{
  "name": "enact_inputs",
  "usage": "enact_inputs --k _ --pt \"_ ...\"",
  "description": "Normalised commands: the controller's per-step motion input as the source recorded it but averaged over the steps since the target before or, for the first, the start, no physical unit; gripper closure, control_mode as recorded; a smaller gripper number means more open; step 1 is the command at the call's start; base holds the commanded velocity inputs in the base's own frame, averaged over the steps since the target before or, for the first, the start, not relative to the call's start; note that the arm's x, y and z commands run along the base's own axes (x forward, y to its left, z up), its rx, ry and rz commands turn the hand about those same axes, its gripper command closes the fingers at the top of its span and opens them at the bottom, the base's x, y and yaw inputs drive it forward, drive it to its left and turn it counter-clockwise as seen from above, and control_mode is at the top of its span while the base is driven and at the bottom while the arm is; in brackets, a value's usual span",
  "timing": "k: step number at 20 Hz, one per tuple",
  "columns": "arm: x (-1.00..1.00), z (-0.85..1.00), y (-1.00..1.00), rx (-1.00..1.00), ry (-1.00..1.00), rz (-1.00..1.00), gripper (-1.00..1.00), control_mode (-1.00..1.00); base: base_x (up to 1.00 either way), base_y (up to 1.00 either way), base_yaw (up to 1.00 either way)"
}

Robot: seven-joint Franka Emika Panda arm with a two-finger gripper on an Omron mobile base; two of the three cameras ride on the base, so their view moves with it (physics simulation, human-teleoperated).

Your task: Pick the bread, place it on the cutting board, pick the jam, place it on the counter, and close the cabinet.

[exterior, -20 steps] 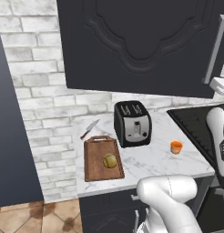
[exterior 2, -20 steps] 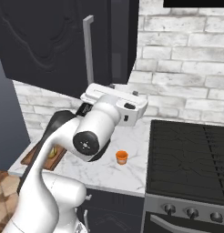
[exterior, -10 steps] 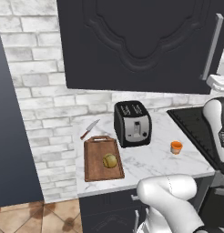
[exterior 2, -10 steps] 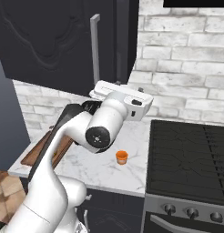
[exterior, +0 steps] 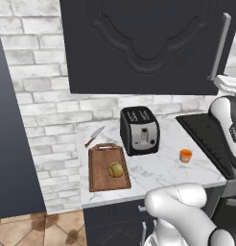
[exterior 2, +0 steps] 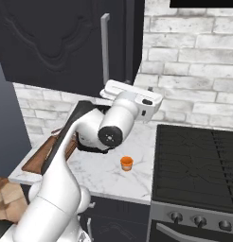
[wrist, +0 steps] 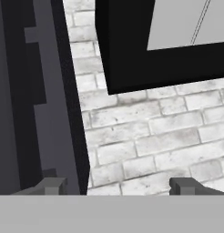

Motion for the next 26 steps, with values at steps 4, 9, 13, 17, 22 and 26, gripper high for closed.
enact_inputs --k 4,9,13,17,22,26 --pt "0.52 -0.23 0.08 -0.01 -0.04 0.0 -1.0 -1.0 0.0 0.0 0.0" --pt "0.5 -0.21 0.07 -0.01 -0.04 0.0 -1.0 -1.0 0.0 0.0 0.0" --pt "0.49 -0.2 0.08 0.0 -0.02 0.0 -1.0 -1.0 0.0 0.0 0.0" --pt "0.48 -0.19 0.09 0.0 -0.01 0.0 -1.0 -1.0 0.0 0.0 0.0" --pt "0.47 -0.17 0.08 0.0 -0.01 0.0 -1.0 -1.0 0.0 0.0 0.0" --pt "0.46 -0.12 0.08 0.0 0.0 0.0 -1.0 -1.0 0.0 0.0 0.0"
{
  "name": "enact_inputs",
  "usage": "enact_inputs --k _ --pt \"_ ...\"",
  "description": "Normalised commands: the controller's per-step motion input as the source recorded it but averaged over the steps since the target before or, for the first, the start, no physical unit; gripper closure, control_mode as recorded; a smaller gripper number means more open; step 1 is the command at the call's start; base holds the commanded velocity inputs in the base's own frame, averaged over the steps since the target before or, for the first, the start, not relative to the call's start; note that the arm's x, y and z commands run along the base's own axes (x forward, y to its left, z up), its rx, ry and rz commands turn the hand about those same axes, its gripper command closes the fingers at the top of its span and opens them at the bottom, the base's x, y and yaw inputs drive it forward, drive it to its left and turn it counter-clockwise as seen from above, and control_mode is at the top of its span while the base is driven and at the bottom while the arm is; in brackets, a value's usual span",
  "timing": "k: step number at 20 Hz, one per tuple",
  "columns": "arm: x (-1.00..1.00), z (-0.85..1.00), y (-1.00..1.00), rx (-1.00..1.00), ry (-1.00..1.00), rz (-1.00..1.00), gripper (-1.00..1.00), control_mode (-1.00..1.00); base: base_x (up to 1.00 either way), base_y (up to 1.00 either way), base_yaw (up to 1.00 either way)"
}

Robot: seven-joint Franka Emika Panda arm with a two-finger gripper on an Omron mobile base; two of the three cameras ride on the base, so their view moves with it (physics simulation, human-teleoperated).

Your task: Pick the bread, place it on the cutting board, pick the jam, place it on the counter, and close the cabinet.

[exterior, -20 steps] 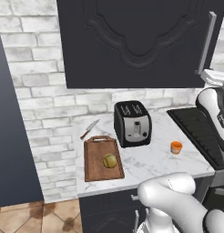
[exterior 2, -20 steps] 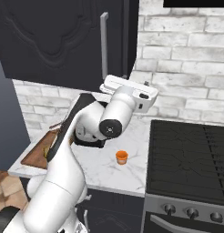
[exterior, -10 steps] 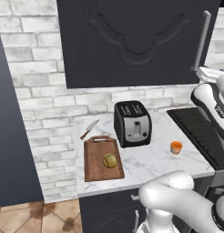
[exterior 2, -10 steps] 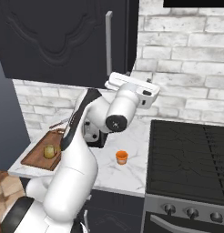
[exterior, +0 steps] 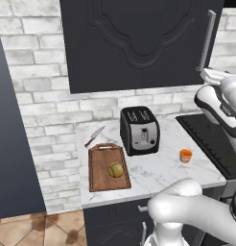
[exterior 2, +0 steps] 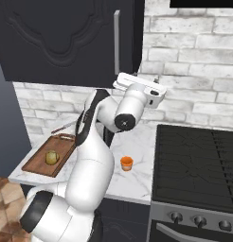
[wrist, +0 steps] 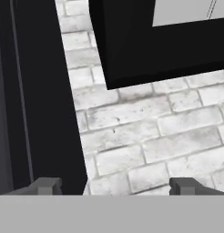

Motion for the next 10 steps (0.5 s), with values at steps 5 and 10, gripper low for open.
enact_inputs --k 5,10 --pt "0.44 -0.1 0.07 0.0 0.0 0.0 -1.0 -1.0 0.0 0.0 0.0" --pt "0.36 -0.01 0.06 0.0 0.0 0.0 -1.0 -1.0 0.0 0.0 0.0"
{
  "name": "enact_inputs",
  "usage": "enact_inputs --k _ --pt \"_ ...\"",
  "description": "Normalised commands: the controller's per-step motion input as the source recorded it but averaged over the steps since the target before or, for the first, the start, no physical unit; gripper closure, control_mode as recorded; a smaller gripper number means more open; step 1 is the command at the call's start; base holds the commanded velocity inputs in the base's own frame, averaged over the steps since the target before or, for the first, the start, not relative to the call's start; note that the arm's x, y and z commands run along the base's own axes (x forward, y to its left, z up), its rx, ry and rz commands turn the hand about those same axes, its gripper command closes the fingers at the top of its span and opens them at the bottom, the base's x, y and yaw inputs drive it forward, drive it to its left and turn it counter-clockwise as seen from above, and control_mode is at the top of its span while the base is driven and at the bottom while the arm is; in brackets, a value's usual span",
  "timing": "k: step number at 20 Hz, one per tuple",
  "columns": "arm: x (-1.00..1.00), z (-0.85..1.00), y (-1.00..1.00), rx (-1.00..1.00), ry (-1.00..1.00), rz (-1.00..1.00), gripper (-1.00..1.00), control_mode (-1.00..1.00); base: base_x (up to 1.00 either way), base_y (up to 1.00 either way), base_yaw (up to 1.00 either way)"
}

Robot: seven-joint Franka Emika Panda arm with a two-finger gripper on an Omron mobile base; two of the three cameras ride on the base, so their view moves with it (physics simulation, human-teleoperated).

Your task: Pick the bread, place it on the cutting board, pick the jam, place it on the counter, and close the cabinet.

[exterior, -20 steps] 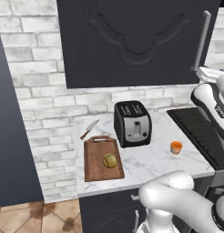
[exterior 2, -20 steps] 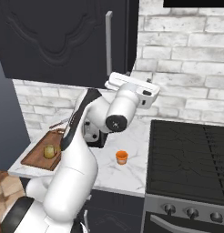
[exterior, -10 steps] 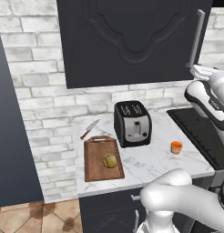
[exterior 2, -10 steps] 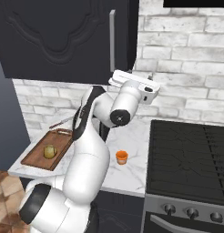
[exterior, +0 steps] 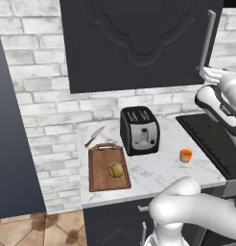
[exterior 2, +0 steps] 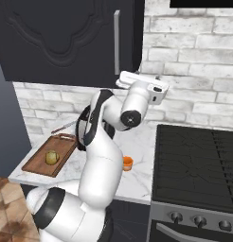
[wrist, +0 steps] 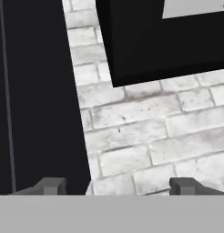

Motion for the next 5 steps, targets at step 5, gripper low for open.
enact_inputs --k 5 --pt "0.27 0.0 0.04 0.0 0.03 0.0 -1.0 -1.0 0.0 0.0 0.0"
